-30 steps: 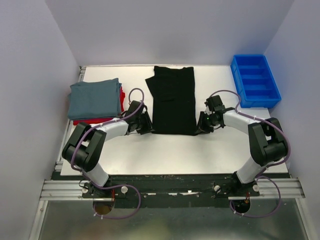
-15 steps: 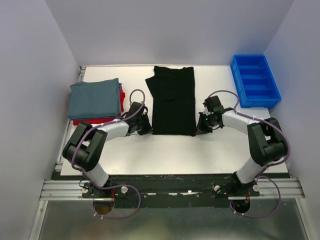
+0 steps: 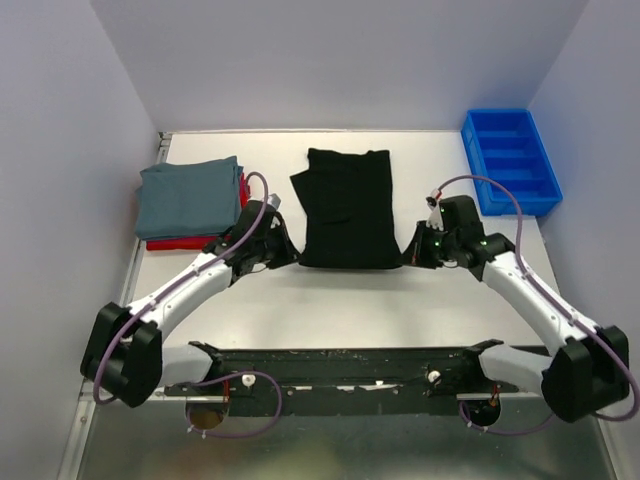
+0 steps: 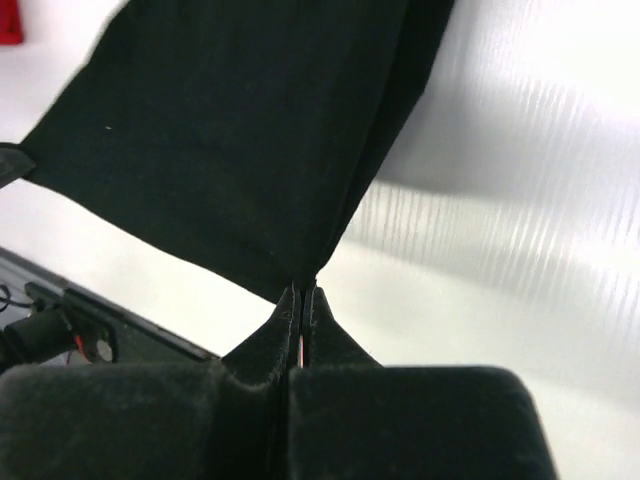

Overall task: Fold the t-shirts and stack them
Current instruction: Grab one side of the 2/3 rectangular tshirt with both arms, then fold the long partially folded tshirt into a neat square

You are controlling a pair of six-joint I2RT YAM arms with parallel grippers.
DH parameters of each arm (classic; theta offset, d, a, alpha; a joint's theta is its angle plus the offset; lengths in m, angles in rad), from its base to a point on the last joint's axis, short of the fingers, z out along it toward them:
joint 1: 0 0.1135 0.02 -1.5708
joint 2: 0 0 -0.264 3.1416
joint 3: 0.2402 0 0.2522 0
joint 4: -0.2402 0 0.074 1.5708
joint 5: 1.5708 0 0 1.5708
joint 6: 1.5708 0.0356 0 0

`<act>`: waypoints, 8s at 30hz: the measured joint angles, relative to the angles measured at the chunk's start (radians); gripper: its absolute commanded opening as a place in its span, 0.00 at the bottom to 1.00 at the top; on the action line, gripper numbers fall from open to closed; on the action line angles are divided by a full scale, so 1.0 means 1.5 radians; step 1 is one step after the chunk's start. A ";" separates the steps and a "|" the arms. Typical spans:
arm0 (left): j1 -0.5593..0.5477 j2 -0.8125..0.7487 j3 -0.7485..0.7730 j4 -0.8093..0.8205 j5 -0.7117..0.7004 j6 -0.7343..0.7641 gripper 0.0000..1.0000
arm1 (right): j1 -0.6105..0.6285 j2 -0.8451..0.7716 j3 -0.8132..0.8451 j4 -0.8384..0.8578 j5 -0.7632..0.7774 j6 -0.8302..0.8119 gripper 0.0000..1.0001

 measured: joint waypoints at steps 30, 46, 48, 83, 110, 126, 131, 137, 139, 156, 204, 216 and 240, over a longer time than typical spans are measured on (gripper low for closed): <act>0.066 0.271 0.470 -0.157 -0.053 0.076 0.00 | -0.051 0.306 0.430 -0.141 0.102 -0.011 0.01; 0.135 0.650 0.844 -0.138 -0.011 0.072 0.47 | -0.122 0.717 0.899 -0.180 0.062 -0.010 0.58; 0.141 0.685 0.881 -0.116 -0.004 0.070 0.66 | -0.132 0.762 0.952 -0.160 0.050 0.000 1.00; 0.160 0.665 0.602 0.107 0.103 0.058 0.50 | -0.139 0.676 0.587 0.022 -0.049 -0.039 0.43; 0.128 0.380 0.215 0.201 0.115 0.057 0.00 | -0.095 0.393 0.189 0.113 -0.067 -0.001 0.01; -0.016 0.060 -0.071 0.138 0.027 0.042 0.47 | -0.053 0.005 -0.187 0.092 -0.063 0.027 0.54; -0.022 0.013 -0.062 0.081 -0.018 0.048 0.61 | -0.049 -0.067 -0.184 0.034 -0.021 0.025 0.54; -0.017 0.003 -0.014 0.045 -0.072 0.080 0.61 | -0.049 -0.067 -0.090 0.005 0.085 0.014 0.50; -0.016 0.011 0.007 0.057 -0.073 0.093 0.62 | -0.049 -0.046 -0.065 0.017 0.108 0.008 0.54; -0.014 0.180 0.024 0.220 -0.013 0.115 0.57 | -0.049 0.128 -0.014 0.097 0.130 -0.017 0.52; -0.013 0.244 0.032 0.247 0.006 0.144 0.42 | -0.049 0.211 0.035 0.110 0.092 -0.029 0.01; -0.013 0.258 0.033 0.288 0.047 0.132 0.00 | -0.049 0.196 0.035 0.109 0.088 -0.029 0.01; -0.014 0.088 0.021 0.188 0.002 0.142 0.00 | -0.048 0.069 0.031 0.059 0.082 -0.025 0.01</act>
